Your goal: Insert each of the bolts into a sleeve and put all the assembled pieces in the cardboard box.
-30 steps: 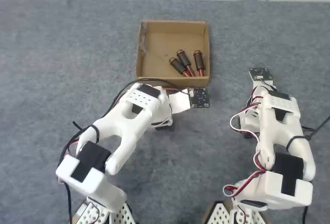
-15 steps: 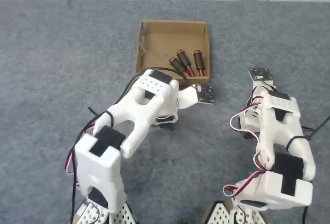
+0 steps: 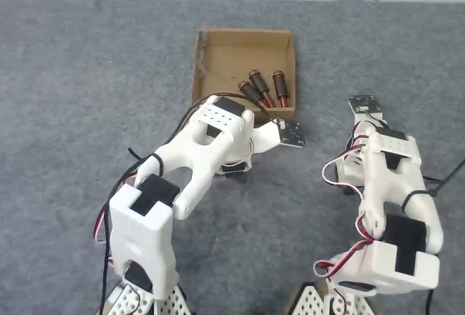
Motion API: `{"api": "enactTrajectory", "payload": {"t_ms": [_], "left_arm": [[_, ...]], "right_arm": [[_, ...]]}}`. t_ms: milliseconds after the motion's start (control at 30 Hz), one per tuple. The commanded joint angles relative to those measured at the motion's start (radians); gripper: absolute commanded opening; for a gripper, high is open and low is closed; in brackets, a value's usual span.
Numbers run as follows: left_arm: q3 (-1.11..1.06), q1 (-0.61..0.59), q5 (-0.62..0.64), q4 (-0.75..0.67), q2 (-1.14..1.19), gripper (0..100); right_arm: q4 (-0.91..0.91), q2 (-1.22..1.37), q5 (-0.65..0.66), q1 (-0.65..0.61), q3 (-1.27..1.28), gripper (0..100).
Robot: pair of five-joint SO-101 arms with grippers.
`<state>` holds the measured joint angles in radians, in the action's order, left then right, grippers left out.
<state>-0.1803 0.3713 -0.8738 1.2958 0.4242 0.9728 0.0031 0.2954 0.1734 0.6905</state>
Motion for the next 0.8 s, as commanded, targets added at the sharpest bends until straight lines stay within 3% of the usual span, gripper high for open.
{"api": "enactTrajectory", "payload": {"t_ms": [0, 167, 567, 767], "left_arm": [[-0.039, 0.000, 0.015, -0.012, -0.094, 1], [-0.140, 0.044, 0.058, -0.014, -0.181, 1], [-0.335, 0.037, 0.535, -0.261, -0.427, 1], [-0.437, -0.066, 0.704, -0.365, -0.565, 1]], "right_arm": [[-0.008, -0.047, 0.008, -0.010, -0.002, 0.6], [-0.010, -0.045, 0.008, -0.010, -0.003, 0.6], [-0.010, -0.042, -0.020, -0.007, -0.003, 0.6], [-0.010, -0.042, -0.025, -0.002, -0.003, 0.6]]}}
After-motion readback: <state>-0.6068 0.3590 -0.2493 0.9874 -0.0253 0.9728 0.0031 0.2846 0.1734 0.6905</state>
